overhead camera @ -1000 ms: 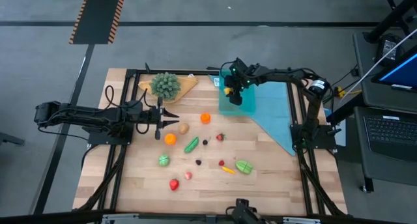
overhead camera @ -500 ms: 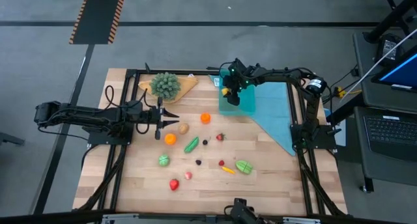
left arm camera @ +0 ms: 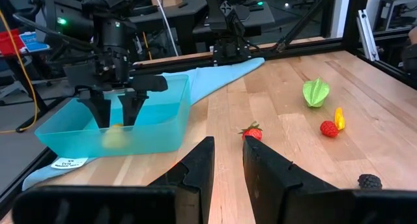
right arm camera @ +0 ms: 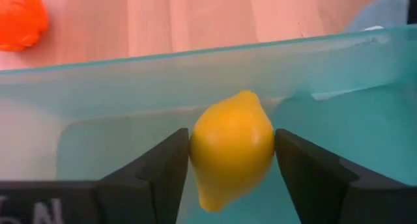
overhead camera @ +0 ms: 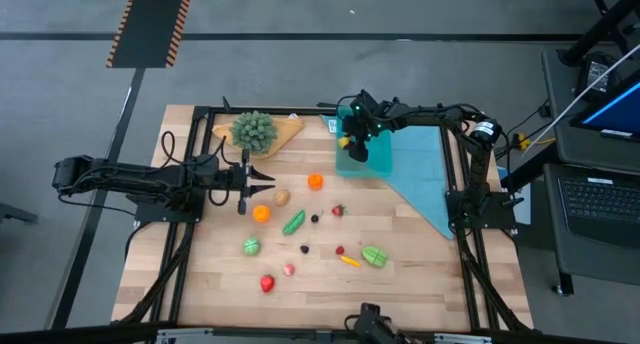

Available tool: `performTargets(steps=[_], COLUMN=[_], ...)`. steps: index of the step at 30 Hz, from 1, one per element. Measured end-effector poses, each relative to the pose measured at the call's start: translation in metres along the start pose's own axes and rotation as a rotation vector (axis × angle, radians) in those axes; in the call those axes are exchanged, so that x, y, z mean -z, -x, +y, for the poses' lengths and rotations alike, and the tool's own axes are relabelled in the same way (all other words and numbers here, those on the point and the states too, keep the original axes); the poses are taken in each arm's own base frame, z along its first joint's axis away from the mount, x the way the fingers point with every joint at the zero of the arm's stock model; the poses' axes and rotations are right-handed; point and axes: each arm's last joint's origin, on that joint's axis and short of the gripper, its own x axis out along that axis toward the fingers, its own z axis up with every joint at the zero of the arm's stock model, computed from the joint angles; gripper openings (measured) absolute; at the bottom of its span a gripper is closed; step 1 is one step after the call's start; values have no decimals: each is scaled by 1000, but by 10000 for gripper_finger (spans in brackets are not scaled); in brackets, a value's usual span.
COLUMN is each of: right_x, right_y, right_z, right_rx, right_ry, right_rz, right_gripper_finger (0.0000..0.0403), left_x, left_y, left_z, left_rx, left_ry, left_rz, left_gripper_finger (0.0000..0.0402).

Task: Pick and placing Produce into tupperware
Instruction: Put the yellow lemon into the blue bin, then put the orange into the blue bin

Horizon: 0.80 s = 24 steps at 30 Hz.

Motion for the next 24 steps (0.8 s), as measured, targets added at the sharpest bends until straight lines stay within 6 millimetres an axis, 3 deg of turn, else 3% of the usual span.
performTargets(steps=[15, 24], right_x=[0, -18], right_y=[2, 43], right_z=[-1, 4], right_rx=[37, 63], right_ry=[-59, -16], right_rz=[16, -82], right_gripper_finger=[231, 232], left_x=[0, 0], left_y=[0, 0], left_z=[0, 0], left_rx=[0, 0], left_ry=[-8, -8], left_rz=[0, 0], left_gripper_finger=[74, 74])
